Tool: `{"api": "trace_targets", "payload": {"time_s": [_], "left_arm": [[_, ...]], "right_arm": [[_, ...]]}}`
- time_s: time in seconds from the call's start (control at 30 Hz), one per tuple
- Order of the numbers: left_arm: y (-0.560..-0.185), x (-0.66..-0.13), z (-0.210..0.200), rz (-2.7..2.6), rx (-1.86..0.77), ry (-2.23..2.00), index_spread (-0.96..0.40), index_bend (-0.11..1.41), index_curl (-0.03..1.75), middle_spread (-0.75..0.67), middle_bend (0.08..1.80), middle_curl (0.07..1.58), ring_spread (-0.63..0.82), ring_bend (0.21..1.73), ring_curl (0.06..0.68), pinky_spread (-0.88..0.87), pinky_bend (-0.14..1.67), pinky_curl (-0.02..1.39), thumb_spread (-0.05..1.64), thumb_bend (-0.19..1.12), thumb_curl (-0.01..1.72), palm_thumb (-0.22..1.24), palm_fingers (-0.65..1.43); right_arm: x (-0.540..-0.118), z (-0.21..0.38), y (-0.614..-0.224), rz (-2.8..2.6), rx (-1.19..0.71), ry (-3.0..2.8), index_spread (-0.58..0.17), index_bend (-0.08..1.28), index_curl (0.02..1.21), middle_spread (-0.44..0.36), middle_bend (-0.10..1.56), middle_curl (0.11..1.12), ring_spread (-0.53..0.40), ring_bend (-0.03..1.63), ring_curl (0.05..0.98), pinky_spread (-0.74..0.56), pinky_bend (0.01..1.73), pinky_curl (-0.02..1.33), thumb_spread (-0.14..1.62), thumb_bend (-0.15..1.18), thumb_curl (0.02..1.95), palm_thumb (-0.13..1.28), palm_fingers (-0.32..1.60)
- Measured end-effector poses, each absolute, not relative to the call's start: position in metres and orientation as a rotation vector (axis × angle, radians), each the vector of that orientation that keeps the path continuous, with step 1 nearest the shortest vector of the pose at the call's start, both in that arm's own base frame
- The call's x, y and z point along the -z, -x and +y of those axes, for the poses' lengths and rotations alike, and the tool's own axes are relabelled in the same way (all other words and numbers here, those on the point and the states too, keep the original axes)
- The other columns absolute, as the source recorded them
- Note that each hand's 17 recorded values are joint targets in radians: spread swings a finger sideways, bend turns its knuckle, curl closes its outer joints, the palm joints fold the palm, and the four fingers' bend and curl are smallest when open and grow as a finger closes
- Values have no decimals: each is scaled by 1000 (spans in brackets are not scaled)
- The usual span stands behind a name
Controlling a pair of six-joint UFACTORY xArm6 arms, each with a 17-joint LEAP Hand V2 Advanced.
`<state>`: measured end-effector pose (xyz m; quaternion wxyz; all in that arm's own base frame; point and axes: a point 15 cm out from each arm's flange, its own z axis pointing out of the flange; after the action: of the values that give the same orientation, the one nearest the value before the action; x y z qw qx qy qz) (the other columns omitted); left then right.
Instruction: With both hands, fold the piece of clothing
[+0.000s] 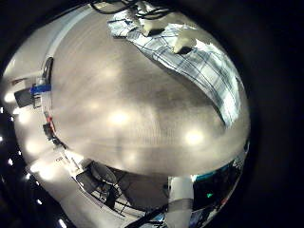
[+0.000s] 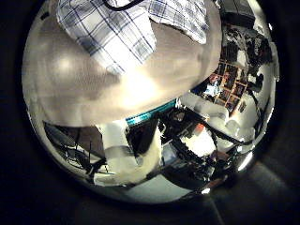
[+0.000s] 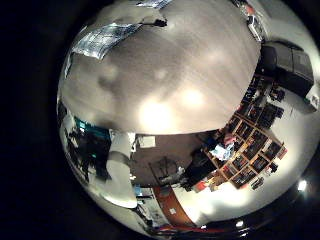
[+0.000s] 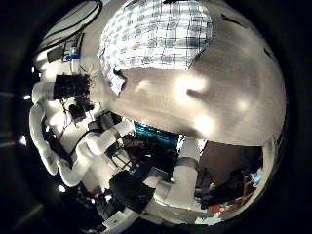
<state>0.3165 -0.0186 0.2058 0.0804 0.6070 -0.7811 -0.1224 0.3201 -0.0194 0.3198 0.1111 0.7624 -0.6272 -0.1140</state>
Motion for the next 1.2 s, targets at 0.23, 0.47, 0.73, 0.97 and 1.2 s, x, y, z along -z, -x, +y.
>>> {"api": "trace_targets", "payload": {"time_s": [0.23,0.47,0.73,0.97,1.2], "left_arm": [[-326,-183,-24,-2340,398,-1778,51,153,271,393,185,304,464,660,235,424,445,366,846,-36,314,112,-18],[-326,-167,-34,-2351,445,-1788,24,282,350,142,460,399,259,611,207,264,279,311,902,-2,339,244,399],[-343,-181,-46,-2447,392,-1848,-262,371,474,-236,846,642,-331,1133,407,-243,845,538,1021,134,421,693,1237],[-347,-235,-52,-2556,300,-1876,-466,649,680,-409,1050,775,-428,1344,509,-425,1092,707,998,91,491,802,1144],[-335,-272,-55,-2554,372,-1821,-569,716,837,-478,1128,836,-437,1421,538,-500,1154,800,996,26,537,830,1049]], "right_arm": [[-318,-18,-319,-1845,337,-2231,-405,166,295,-62,312,361,-34,698,179,410,761,69,1089,-22,255,69,310],[-318,-16,-319,-1846,334,-2225,-402,170,298,-61,308,361,-32,694,179,409,761,69,1090,-22,254,69,314],[-317,-18,-319,-1837,333,-2228,-400,167,299,-61,312,363,-32,690,180,409,757,70,1090,-22,253,69,318],[-298,-15,-324,-1805,378,-2204,-384,146,287,-70,285,356,-84,777,203,354,790,71,1075,-7,269,134,356],[-263,21,-350,-1698,344,-2281,-301,157,283,-79,338,380,-137,850,232,226,826,63,1040,-13,297,249,372]]}}
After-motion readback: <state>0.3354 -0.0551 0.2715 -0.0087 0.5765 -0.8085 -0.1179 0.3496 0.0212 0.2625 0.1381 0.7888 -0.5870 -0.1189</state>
